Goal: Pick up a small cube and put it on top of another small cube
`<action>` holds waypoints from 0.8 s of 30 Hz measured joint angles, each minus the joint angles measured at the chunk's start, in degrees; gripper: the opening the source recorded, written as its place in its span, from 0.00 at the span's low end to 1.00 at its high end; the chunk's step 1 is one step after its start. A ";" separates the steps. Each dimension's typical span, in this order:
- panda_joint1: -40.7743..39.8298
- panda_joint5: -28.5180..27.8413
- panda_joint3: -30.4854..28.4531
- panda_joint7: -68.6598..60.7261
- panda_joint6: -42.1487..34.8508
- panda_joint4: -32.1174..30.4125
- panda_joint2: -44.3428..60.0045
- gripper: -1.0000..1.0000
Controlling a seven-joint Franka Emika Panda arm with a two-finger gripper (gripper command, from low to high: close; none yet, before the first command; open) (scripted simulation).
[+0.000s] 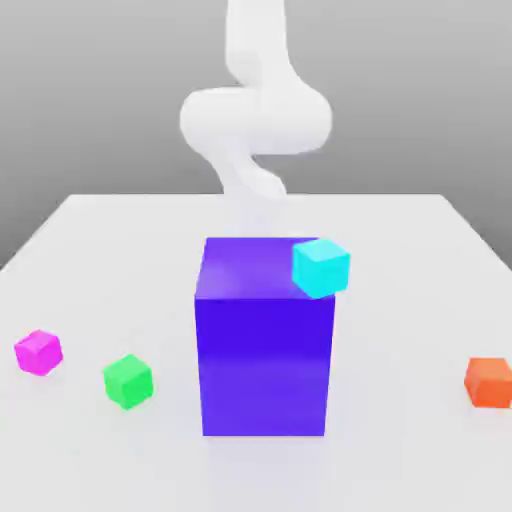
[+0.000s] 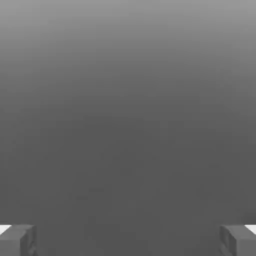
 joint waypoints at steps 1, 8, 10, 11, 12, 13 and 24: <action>-0.63 -0.39 -1.54 -1.11 1.21 -0.90 2.20 0.50; -4.96 -1.39 -12.46 -9.43 9.17 -6.81 16.34 0.50; -6.21 -1.04 -15.71 -12.23 11.42 -8.47 20.37 0.50; -6.58 -0.92 -17.59 -13.60 12.53 -9.30 22.37 0.50; -7.19 -0.48 -19.22 -15.18 13.66 -10.14 24.42 0.50; -7.79 0.08 -20.85 -16.87 14.80 -10.98 26.50 0.50; -22.18 17.86 -25.56 -42.39 26.90 -18.38 51.35 0.50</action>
